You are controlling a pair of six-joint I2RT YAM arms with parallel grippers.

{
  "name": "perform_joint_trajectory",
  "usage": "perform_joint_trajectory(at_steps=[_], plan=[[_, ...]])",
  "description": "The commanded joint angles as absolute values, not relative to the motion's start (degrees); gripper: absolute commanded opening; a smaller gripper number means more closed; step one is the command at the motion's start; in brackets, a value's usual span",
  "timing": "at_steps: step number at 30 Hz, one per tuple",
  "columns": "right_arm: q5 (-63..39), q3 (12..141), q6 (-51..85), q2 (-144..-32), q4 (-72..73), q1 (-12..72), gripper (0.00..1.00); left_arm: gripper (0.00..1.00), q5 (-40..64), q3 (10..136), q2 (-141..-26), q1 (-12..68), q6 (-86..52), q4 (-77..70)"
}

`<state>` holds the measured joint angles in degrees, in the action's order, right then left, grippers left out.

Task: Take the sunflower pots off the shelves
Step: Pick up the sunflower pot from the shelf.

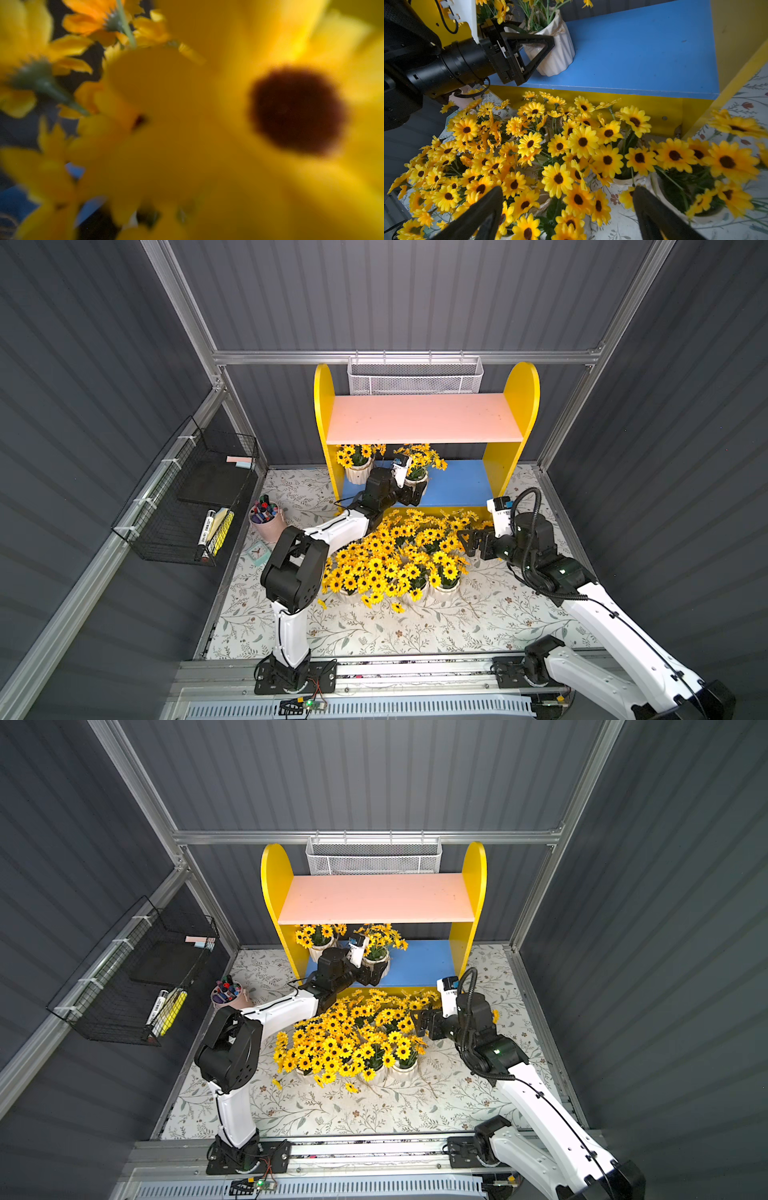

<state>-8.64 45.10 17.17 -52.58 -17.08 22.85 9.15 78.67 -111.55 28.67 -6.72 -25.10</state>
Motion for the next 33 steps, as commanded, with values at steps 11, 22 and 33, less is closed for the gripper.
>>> perform_joint_trajectory(at_steps=[11, 22, 33], plan=[[-8.4, 44.8, 16.6, -52.7, -15.9, 22.6, 0.99, 0.99, 15.7, 88.1, -117.7, 27.7, -8.3, -22.7], [-8.2, 44.7, 16.4, -52.8, -15.4, 22.5, 0.99, 0.95, 17.7, 89.7, -120.2, 27.3, -8.0, -23.1], [-5.9, 45.9, 16.7, -51.9, -16.8, 22.4, 0.99, 0.11, 17.7, 87.4, -116.7, 27.4, -6.6, -22.6]])
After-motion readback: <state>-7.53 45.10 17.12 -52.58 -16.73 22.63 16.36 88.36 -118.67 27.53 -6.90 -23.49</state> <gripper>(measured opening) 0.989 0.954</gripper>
